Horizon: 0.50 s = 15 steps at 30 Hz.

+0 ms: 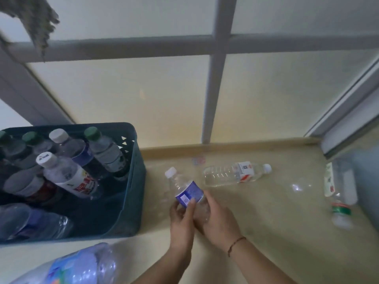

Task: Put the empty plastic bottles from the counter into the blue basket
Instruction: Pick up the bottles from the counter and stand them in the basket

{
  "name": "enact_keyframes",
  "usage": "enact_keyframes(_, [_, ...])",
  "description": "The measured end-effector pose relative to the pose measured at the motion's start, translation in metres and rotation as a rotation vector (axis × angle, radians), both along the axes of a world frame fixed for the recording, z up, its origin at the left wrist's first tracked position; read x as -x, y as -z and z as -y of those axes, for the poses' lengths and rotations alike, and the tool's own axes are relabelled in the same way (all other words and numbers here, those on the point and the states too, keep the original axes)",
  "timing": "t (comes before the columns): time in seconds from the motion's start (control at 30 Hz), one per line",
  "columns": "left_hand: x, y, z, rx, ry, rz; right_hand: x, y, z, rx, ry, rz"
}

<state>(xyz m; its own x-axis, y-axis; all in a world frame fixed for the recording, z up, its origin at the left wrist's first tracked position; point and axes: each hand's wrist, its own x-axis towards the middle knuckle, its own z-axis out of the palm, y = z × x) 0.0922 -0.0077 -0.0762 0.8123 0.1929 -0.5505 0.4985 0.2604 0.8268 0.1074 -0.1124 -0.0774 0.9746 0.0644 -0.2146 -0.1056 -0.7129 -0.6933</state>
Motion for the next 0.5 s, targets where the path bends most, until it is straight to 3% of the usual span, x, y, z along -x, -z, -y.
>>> enact_keyframes(0.1, [-0.004, -0.027, 0.0, -0.071, 0.117, 0.195, 0.002, -0.02, 0.012, -0.319, -0.012, 0.042])
enact_keyframes(0.2, [-0.003, -0.053, -0.005, -0.176, 0.103, 0.353, 0.004, -0.06, 0.025, -0.465, -0.132, 0.225])
enact_keyframes(0.33, [0.004, -0.119, -0.025, -0.301, 0.05, 0.62, -0.009, -0.152, 0.016, -0.536, -0.252, 0.517])
enact_keyframes(0.5, [0.014, -0.209, -0.093, -0.496, -0.03, 0.901, -0.019, -0.274, -0.065, -0.417, -0.545, 0.788])
